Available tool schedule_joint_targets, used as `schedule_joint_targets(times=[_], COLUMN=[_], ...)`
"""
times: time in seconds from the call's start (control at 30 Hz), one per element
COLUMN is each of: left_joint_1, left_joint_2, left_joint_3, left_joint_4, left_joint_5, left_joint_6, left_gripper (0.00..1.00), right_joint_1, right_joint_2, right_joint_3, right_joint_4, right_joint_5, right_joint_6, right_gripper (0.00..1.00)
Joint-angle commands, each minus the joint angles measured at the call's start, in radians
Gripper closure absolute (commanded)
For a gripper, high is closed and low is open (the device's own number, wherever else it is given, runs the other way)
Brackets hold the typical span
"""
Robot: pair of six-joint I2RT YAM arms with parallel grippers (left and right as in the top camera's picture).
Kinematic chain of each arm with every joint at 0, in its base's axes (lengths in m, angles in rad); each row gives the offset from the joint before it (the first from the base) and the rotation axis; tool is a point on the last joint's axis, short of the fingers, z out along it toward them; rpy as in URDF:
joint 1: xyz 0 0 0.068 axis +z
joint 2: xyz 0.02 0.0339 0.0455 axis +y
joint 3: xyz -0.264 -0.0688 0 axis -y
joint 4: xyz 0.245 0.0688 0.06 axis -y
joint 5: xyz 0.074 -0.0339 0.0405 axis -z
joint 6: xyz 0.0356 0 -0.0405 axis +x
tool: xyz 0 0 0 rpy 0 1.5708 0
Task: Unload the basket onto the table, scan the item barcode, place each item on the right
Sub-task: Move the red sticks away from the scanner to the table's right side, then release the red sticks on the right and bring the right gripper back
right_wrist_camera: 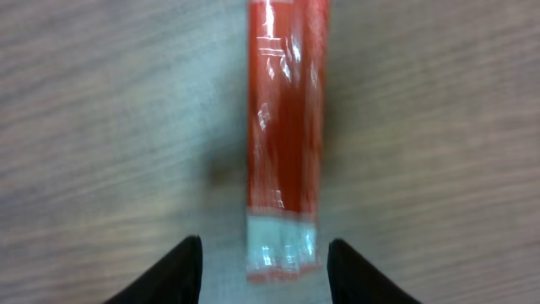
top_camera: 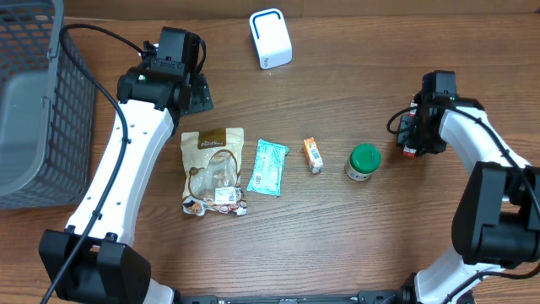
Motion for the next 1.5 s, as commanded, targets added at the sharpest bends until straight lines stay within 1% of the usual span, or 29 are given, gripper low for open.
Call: schedule_joint_targets(times=[0.0,0.1,0.17,0.27,0.37,0.73,1.0,1.17,1.33,1.47], left_joint_1=[0.002,0.002,0.002,0.002,0.002,0.002,0.002,0.002,0.002,0.002], left_joint_2=[-0.013,-0.013,-0.013,-0.013,-0.013,-0.013,-0.013,-0.013,-0.013,-0.013], left_joint_3=[0.015,0.015,0.015,0.015,0.015,0.015,0.015,0.015,0.015,0.015], left_joint_4=[-0.002,-0.002,-0.002,-0.002,-0.002,-0.002,-0.002,-0.002,-0.002,-0.002], left_joint_5=[0.005,0.005,0.005,0.005,0.005,0.005,0.005,0.005,0.005,0.005], left_joint_6=[0.019,0.019,0.019,0.019,0.019,0.019,0.019,0.019,0.019,0.019], left_gripper=[0.00,0.00,0.00,0.00,0.00,0.00,0.00,0.00,0.00,0.00], right_joint_1=[0.006,0.024,0.037,0.068,0.119,0.409,0.600,0.682,0.735,0.747], right_joint_2=[-0.010,-0.011,-0.011,-0.011,-0.010,-0.010,-0.004,-0.003,-0.003,-0.003], right_joint_3=[0.165,0.308,0.363,0.386,0.382,0.381,0.379,0.363,0.320,0.283], right_joint_4=[-0.084,-0.235,-0.296,-0.338,-0.348,-0.270,-0.211,-0.175,-0.119,-0.077], right_joint_5=[0.003,-0.050,-0.119,-0.252,-0.307,-0.312,-0.298,-0.228,-0.225,-0.226], right_joint_6=[0.036,0.035,0.035,0.020,0.003,0.014,0.172,0.195,0.195,0.199], right_gripper=[0.52,0.51,0.51,0.51,0.51,0.52,0.52,0.52,0.51,0.55])
